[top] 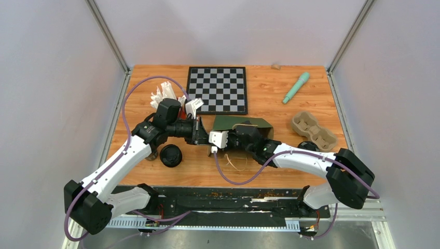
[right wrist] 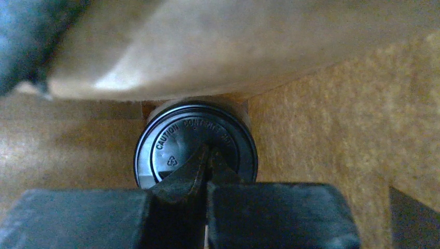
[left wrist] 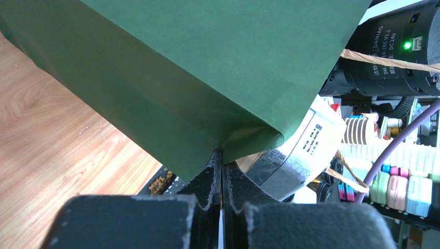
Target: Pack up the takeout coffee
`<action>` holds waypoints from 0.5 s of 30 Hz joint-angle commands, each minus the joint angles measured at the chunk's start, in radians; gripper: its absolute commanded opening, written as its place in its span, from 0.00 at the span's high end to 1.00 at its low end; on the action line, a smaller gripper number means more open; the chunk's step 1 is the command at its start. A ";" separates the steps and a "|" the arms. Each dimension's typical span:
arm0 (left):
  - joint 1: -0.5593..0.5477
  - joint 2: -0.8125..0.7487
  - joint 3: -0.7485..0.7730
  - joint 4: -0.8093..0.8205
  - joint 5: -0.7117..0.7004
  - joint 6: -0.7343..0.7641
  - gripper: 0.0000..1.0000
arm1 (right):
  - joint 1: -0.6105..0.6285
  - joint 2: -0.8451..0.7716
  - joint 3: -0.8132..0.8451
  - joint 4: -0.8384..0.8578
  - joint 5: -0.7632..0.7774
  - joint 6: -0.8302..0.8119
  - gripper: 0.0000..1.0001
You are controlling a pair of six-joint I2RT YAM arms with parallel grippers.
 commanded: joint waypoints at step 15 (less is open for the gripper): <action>-0.003 0.000 0.022 0.010 0.019 -0.017 1.00 | -0.034 -0.029 0.032 -0.043 0.007 0.040 1.00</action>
